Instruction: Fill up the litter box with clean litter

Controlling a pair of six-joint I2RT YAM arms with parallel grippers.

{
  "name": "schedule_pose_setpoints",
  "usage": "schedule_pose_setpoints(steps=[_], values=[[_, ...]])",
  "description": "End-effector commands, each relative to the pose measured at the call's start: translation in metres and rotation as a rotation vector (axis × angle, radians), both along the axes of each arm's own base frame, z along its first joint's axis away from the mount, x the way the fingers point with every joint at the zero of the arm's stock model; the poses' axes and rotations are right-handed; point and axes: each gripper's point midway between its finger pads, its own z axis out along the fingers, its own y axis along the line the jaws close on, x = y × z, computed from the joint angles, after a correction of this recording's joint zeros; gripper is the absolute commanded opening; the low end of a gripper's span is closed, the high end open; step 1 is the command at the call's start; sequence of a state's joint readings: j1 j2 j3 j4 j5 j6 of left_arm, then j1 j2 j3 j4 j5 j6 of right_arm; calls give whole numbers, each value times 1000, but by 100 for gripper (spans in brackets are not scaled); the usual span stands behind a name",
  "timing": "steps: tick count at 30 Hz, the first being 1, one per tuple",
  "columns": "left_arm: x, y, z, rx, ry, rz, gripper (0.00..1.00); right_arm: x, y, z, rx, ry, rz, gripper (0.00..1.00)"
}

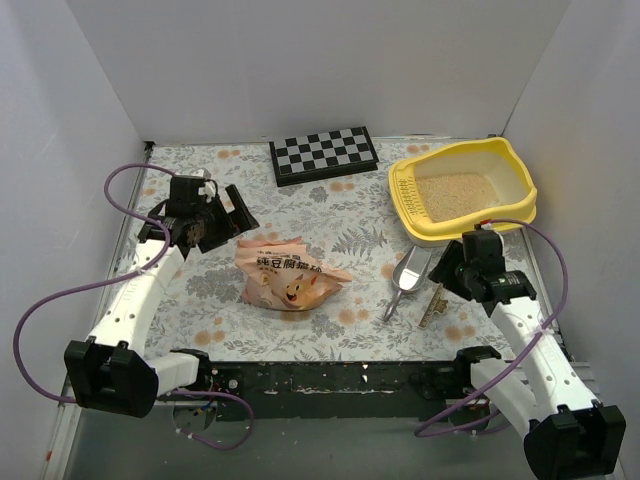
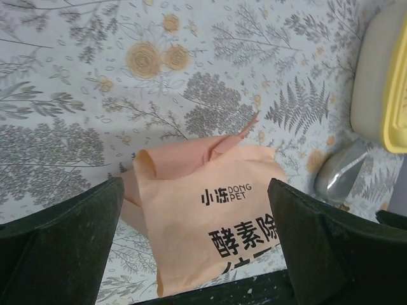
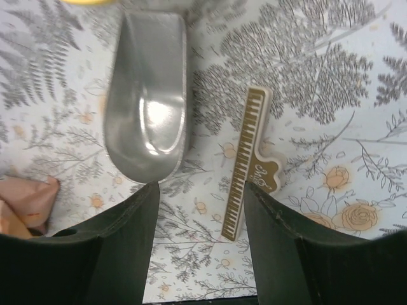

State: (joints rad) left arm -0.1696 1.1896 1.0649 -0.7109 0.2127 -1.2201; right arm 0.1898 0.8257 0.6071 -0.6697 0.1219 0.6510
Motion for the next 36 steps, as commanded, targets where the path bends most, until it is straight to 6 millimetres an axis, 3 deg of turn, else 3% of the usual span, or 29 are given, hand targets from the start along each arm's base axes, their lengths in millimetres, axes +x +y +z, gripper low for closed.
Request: schedule_pose_setpoints(steps=[1, 7, 11, 17, 21, 27, 31, 36], values=[[-10, 35, 11, 126, 39, 160, 98, 27, 1, 53, -24, -151, 59, 63], [-36, 18, 5, 17, 119, 134, 98, 46, 20, 77, 26, -209, 155, 63], [-40, 1, 1, -83, 144, 106, 98, 54, 35, 90, 76, -245, 223, 63], [-33, -28, -9, -245, 173, 51, 98, 57, 52, 101, 122, -269, 298, 63], [-23, -30, -14, -253, 155, 52, 98, 55, 54, 102, 128, -285, 313, 63], [3, -32, -7, -237, 34, 2, 97, 51, 61, 97, 149, -296, 354, 59], [7, -47, 7, -297, -95, -110, 79, 49, 72, 96, 165, -290, 430, 58], [-4, -71, 14, -426, -176, -279, 45, 55, 91, 116, 184, -330, 570, 58]])
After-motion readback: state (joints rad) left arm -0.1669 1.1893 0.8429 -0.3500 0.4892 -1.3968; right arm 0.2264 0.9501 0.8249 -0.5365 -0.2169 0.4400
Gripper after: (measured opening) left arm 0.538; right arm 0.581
